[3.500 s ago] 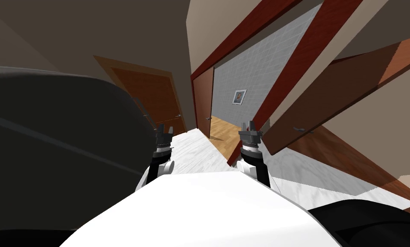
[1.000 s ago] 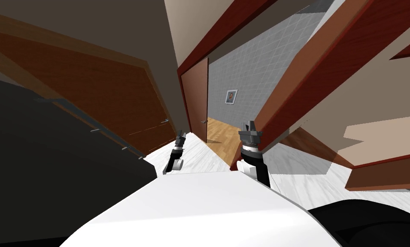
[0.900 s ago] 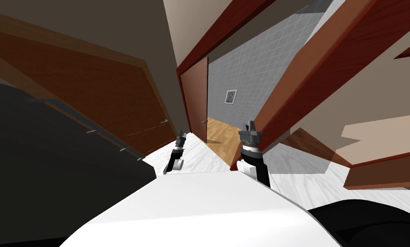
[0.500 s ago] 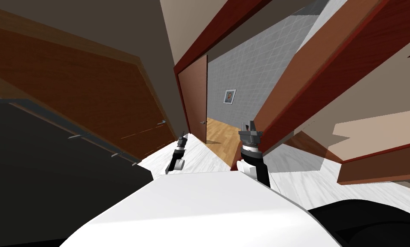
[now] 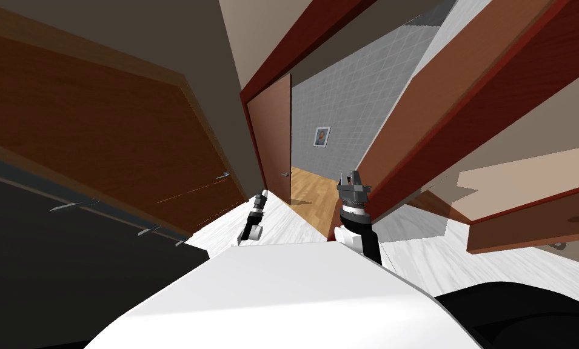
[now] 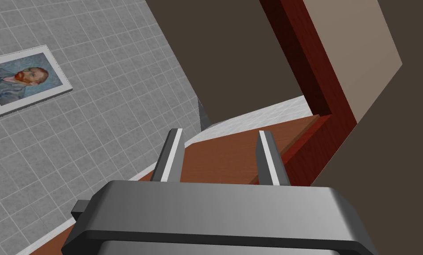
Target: Push the door open
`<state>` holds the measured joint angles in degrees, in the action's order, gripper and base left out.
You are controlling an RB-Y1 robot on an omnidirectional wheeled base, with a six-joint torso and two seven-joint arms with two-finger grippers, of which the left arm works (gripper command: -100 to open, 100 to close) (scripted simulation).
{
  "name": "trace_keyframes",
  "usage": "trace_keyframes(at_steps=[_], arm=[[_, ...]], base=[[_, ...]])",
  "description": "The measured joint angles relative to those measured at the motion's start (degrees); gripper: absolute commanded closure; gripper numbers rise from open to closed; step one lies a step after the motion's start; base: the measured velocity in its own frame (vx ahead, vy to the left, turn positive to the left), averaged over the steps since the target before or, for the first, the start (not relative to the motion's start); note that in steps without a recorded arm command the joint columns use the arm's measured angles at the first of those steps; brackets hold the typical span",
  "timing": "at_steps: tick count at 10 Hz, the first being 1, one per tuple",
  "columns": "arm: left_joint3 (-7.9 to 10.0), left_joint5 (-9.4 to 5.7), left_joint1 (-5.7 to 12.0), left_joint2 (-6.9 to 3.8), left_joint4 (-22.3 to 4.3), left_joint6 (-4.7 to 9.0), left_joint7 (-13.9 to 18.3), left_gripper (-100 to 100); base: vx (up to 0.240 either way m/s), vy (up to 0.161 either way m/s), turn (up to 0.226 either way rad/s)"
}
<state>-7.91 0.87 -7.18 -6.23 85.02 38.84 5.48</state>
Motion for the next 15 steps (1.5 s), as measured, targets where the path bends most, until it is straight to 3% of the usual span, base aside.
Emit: trace_keyframes(at_steps=[15], arm=[[-3.76,-0.42,7.46,-0.24,-18.9,3.76,1.56,-100]], base=[[0.08,0.062,-0.081]])
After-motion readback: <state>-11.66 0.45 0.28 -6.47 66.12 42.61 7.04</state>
